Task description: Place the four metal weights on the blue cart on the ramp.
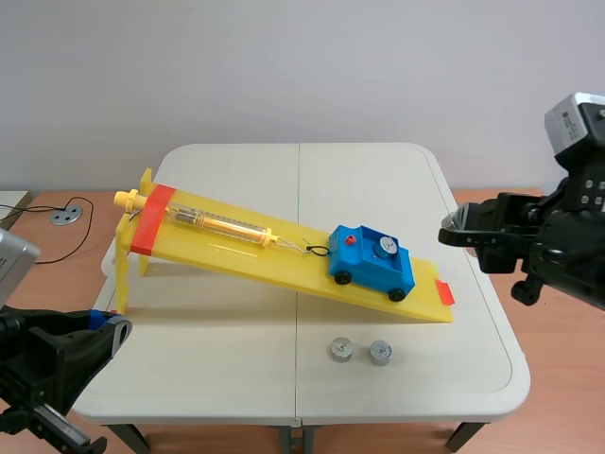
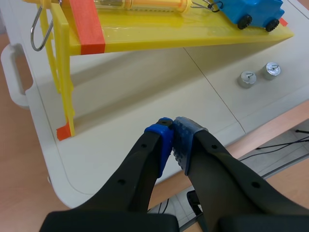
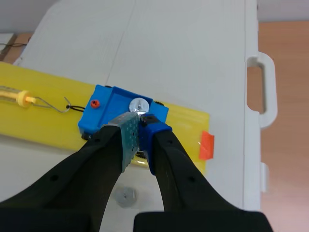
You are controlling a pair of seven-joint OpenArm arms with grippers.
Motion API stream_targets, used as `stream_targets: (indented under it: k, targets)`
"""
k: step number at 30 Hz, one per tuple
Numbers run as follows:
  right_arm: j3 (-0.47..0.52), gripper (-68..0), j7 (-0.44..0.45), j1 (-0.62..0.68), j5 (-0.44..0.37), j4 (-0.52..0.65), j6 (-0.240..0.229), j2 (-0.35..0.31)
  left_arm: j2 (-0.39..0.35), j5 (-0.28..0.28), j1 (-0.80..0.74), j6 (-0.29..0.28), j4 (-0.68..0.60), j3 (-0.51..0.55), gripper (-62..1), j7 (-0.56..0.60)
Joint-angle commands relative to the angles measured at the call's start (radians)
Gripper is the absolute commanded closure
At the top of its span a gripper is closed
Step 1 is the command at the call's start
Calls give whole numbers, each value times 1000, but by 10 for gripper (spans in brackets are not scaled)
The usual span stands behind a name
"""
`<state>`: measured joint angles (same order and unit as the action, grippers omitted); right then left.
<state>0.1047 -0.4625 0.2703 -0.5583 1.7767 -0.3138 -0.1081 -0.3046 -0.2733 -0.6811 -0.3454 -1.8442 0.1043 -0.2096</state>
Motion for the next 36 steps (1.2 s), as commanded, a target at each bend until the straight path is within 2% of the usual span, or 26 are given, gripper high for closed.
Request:
stream_targets:
  k: [1, 5, 13, 15, 20, 22, 36]
  targets:
    - [-33, -6, 117, -103, -56, 2, -28, 3, 8, -51, 19, -25, -69, 16, -31, 104]
    - [-48, -6, 118, -161, -56, -73, -52, 29, 8, -51, 19, -25, -69, 16, -31, 104]
    - [-66, -6, 125, -262, -55, -209, -54, 62, 8, -51, 19, -25, -69, 16, -31, 103]
    - [-66, -6, 125, -285, -55, -241, -76, 69, 8, -51, 19, -25, -69, 16, -31, 103]
    - [-72, -6, 129, -330, -55, -312, -84, 84, 8, -51, 19, -25, -69, 16, -31, 103]
    - [-72, -6, 132, -344, -55, -332, -107, 90, 8, -51, 19, -25, -69, 16, -31, 103]
    - [-78, -7, 135, -387, -48, -433, -106, 103, 8, -51, 19, -25, -69, 16, -31, 103]
